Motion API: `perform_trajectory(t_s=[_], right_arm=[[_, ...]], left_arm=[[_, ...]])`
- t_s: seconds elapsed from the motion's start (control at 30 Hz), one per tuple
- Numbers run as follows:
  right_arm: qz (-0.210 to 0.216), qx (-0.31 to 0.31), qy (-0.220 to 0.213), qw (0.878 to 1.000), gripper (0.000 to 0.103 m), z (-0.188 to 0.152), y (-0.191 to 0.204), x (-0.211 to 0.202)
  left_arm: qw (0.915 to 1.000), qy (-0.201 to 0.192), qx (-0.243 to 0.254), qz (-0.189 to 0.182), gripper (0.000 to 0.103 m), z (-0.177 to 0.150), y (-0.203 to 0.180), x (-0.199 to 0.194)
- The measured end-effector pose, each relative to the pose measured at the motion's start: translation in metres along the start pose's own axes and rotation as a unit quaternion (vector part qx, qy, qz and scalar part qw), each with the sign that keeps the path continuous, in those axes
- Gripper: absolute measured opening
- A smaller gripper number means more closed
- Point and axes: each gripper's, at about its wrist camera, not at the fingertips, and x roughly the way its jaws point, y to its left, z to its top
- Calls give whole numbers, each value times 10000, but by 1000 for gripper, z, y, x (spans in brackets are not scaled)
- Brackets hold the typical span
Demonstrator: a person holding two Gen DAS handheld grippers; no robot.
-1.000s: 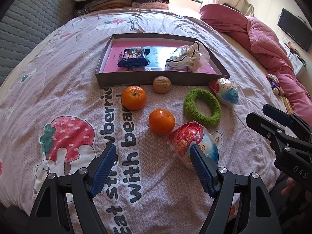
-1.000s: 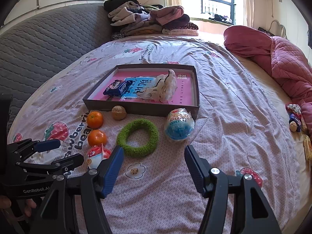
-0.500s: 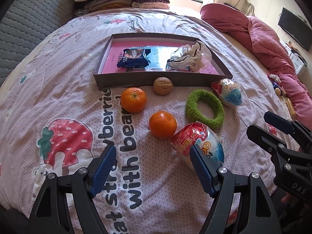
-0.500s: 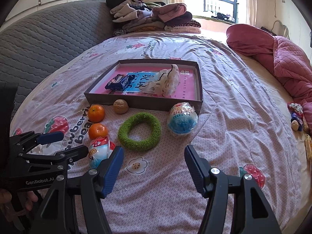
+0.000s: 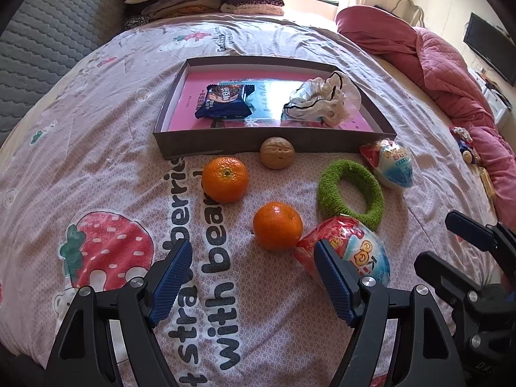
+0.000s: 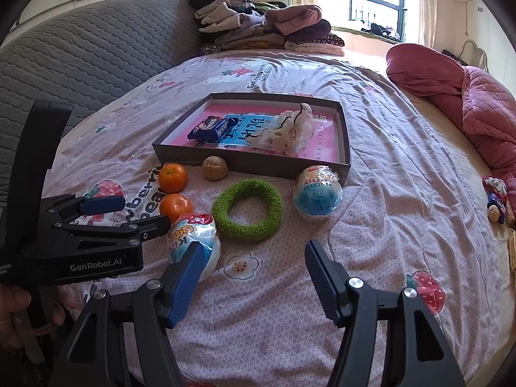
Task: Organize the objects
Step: 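Move left tool toward an orange while right tool approaches blue-white egg toy, then close left tool around the orange while right tool closes on blue-white egg toy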
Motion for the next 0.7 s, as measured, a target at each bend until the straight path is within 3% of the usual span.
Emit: perform_trajectory(t_s=[0.7], right_arm=[[204, -589, 22, 9981, 64, -9, 41, 9]], left_arm=[[10000, 53, -71, -17, 79, 15, 2, 18]])
